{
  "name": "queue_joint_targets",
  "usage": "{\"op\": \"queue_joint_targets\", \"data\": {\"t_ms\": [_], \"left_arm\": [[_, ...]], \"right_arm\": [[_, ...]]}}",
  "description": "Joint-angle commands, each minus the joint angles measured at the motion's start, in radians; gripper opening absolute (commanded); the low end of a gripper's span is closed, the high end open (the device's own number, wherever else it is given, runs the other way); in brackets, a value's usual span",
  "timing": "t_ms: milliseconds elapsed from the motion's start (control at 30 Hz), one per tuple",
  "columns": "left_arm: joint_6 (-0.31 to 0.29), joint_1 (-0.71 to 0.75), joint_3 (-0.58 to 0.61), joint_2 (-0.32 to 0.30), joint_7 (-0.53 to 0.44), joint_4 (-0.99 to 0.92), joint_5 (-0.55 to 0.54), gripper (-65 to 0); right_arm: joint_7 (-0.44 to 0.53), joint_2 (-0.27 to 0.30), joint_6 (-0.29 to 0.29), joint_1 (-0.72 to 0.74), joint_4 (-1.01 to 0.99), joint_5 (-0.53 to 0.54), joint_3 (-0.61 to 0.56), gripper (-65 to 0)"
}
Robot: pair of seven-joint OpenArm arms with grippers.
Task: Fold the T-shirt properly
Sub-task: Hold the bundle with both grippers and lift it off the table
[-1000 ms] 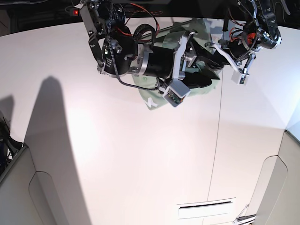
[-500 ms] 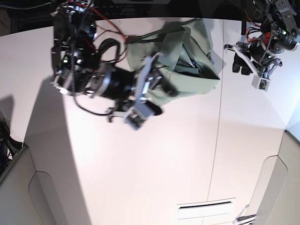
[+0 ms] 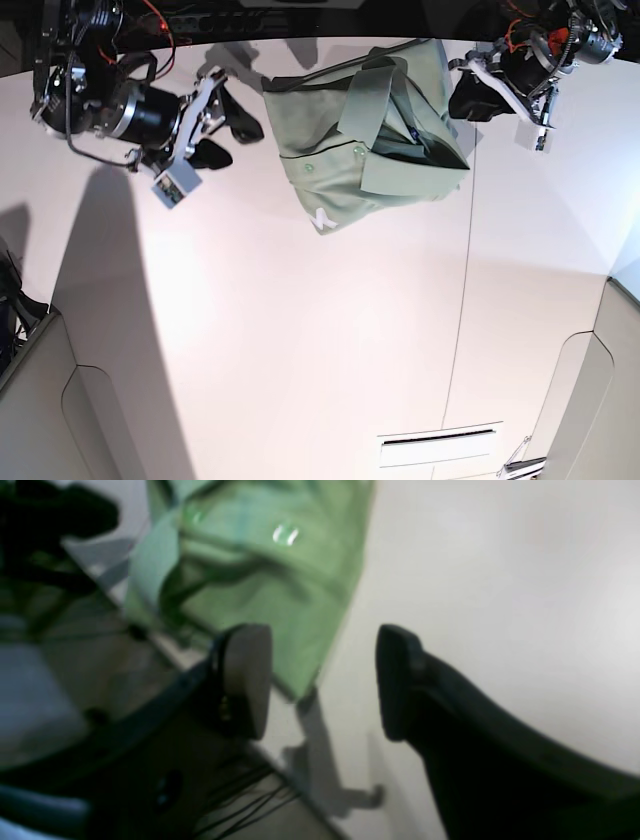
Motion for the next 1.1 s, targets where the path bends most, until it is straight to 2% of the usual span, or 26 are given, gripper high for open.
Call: {"op": "queue_joint_targets", "data": {"t_ms": [0,200,333,500,767,867,1067], "left_arm": [[-0.007,0.005,-0.004,0.006,-0.011,0.012,-0.018,-42.0],[-0.010,0.003,-0.004,0.035,-0.010,-0.005,-0.059,-42.0],[-0.010,0.003,-0.003,0.038,-0.010,-0.076,-0.080,-42.0],[-0.020,0.003,-0.003,0.039,0.026,-0.140,-0.154,-42.0],[-0.045,0.003,0.003,0.075,0.035,-0.140,-0.200,-42.0],[-0.047,0.003,0.037,0.083,0.034,-0.140,-0.182,-42.0],[-0.033,0.003,0.103,0.082,0.011,-0.140,-0.063,-42.0]], "right_arm": [[0.018,0.005,0.020,-0.013,0.004,0.041,0.003,-32.3],[0.037,0.005,0.028,-0.040,-0.097,0.088,0.001,-32.3],[0.043,0.005,0.053,-0.040,-0.164,0.147,-0.005,-32.4],[0.043,0.004,0.053,-0.027,-0.170,0.194,-0.010,-40.8],[0.043,-0.019,0.053,0.013,-0.170,0.206,-0.010,-41.3],[0.043,-0.020,0.053,0.023,-0.170,0.219,-0.010,-41.3],[0.043,-0.020,0.053,0.023,-0.170,0.219,-0.011,-41.3]]}}
